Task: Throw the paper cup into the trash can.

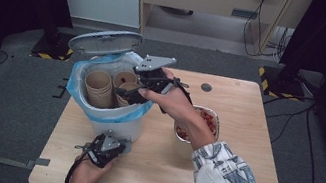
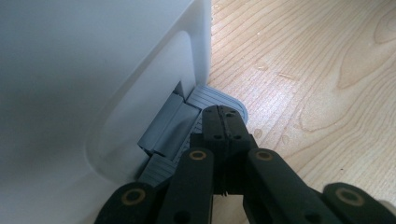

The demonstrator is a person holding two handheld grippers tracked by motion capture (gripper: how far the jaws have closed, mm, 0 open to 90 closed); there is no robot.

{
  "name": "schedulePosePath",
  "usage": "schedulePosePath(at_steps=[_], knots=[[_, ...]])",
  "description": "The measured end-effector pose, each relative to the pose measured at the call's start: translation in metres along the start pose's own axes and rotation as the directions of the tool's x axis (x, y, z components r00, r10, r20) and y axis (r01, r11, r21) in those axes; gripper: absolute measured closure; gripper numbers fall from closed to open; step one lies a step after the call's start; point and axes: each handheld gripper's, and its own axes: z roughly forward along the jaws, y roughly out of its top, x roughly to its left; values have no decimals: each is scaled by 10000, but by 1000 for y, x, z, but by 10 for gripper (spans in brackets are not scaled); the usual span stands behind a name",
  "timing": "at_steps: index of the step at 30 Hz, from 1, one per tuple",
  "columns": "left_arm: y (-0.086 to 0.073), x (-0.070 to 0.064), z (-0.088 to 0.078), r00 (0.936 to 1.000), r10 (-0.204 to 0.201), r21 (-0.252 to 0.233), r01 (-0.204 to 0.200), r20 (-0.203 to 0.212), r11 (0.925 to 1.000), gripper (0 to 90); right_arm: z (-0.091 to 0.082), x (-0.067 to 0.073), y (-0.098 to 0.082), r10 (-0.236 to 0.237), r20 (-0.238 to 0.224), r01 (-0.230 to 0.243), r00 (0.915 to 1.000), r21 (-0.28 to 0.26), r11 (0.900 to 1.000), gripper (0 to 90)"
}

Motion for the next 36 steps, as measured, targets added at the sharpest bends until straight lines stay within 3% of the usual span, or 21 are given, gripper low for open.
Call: schedulePosePath(at_steps=[25,36], knots=[[0,0,0,10000,18,12,-18,7,10000,899,-21,-17,-6,757,757,-741,9943,-238,9970,84],[0,0,0,10000,12,-4,-12,9,10000,898,-31,-24,-8,886,1042,-855,9906,-337,9958,83]])
